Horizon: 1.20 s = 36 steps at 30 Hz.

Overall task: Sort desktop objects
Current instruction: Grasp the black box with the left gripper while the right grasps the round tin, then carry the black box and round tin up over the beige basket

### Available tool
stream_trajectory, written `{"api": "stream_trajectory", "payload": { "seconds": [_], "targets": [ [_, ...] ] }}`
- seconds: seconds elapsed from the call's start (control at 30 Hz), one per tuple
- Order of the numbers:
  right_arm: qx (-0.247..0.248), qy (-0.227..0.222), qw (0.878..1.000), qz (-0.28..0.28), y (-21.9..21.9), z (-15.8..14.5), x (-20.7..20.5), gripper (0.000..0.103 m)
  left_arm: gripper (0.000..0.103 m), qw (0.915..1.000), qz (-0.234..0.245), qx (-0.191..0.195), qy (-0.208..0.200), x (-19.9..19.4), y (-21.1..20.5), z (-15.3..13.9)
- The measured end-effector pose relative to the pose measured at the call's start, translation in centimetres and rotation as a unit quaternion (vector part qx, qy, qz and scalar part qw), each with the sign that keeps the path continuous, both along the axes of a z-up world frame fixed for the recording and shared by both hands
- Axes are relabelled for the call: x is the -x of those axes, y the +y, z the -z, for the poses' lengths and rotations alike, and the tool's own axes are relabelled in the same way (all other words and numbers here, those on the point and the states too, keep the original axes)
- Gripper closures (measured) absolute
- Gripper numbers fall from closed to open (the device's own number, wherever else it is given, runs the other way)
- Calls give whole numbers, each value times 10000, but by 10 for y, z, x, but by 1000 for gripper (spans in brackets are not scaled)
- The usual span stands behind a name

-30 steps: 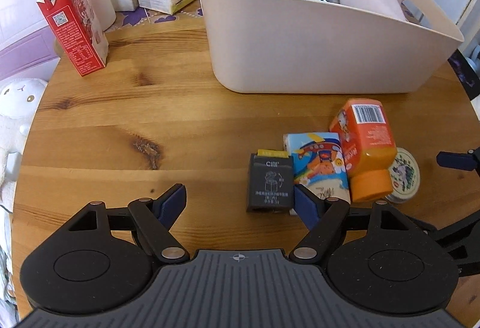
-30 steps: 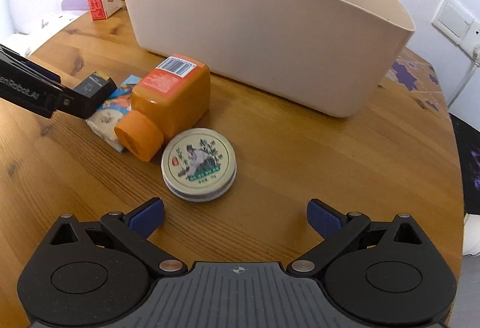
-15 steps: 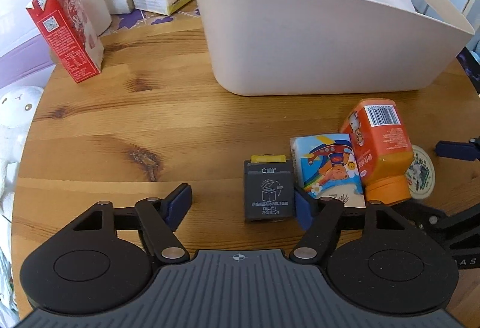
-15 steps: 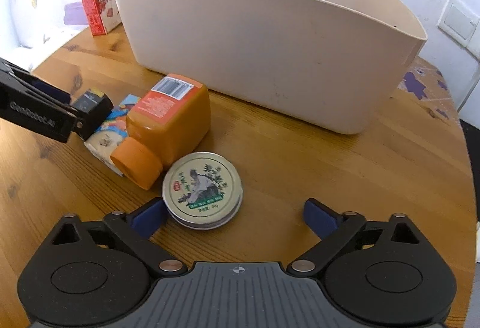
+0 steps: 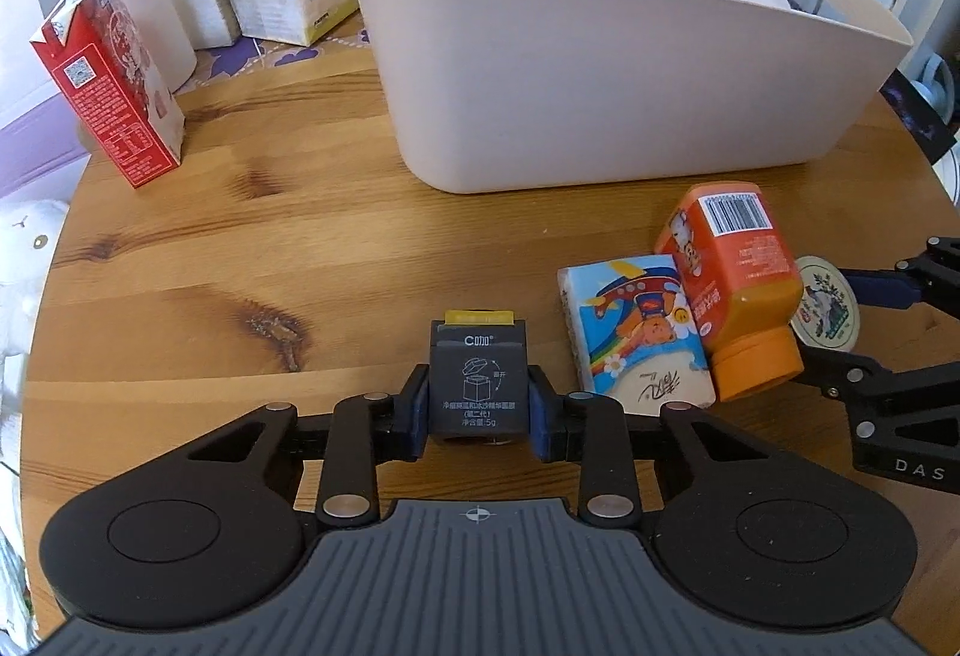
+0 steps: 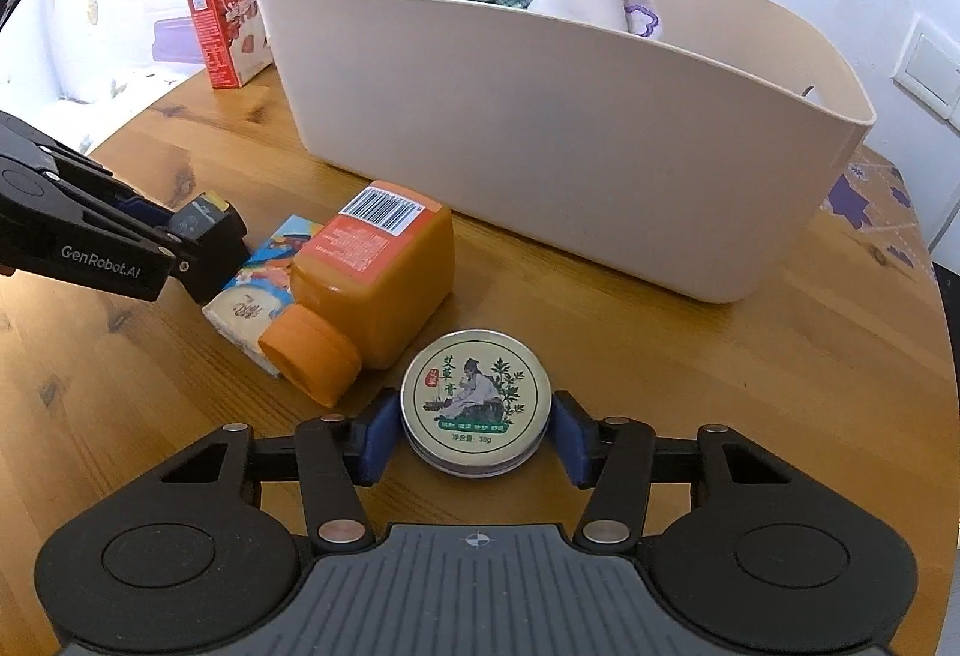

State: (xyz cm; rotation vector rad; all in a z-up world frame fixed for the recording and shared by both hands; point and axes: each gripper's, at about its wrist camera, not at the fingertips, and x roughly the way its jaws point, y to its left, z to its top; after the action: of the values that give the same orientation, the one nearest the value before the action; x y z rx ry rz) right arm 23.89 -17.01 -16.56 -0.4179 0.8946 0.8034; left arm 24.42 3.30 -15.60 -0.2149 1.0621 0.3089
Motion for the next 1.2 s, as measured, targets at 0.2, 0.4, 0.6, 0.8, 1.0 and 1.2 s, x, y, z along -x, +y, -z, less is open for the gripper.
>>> {"api": "stream_trajectory", "payload": {
  "seconds": [0.2, 0.4, 0.6, 0.8, 1.0, 1.2],
  "targets": [
    [-24, 5, 9999, 113, -8, -2, 9, 52, 71, 9999, 96, -59, -110, 7, 0, -7],
    [-102, -56, 9997, 230, -18, -12, 18, 52, 71, 9996, 195, 12, -214, 21, -5, -18],
    [-225, -145, 9990, 353, -29, -28, 30, 52, 71, 9990, 275, -55, -334, 38, -13, -31],
    [-365, -298, 9978, 462, -44, -45, 46, 52, 71, 9985, 294, -119, -437, 55, -15, -45],
    [-476, -416, 9961, 623, -55, -58, 57, 52, 71, 9976, 305, -205, -586, 70, -15, -61],
    [-559, -647, 9938, 706, -64, -75, 63, 52, 71, 9960, 322, -288, -778, 80, -13, -79]
  ]
}}
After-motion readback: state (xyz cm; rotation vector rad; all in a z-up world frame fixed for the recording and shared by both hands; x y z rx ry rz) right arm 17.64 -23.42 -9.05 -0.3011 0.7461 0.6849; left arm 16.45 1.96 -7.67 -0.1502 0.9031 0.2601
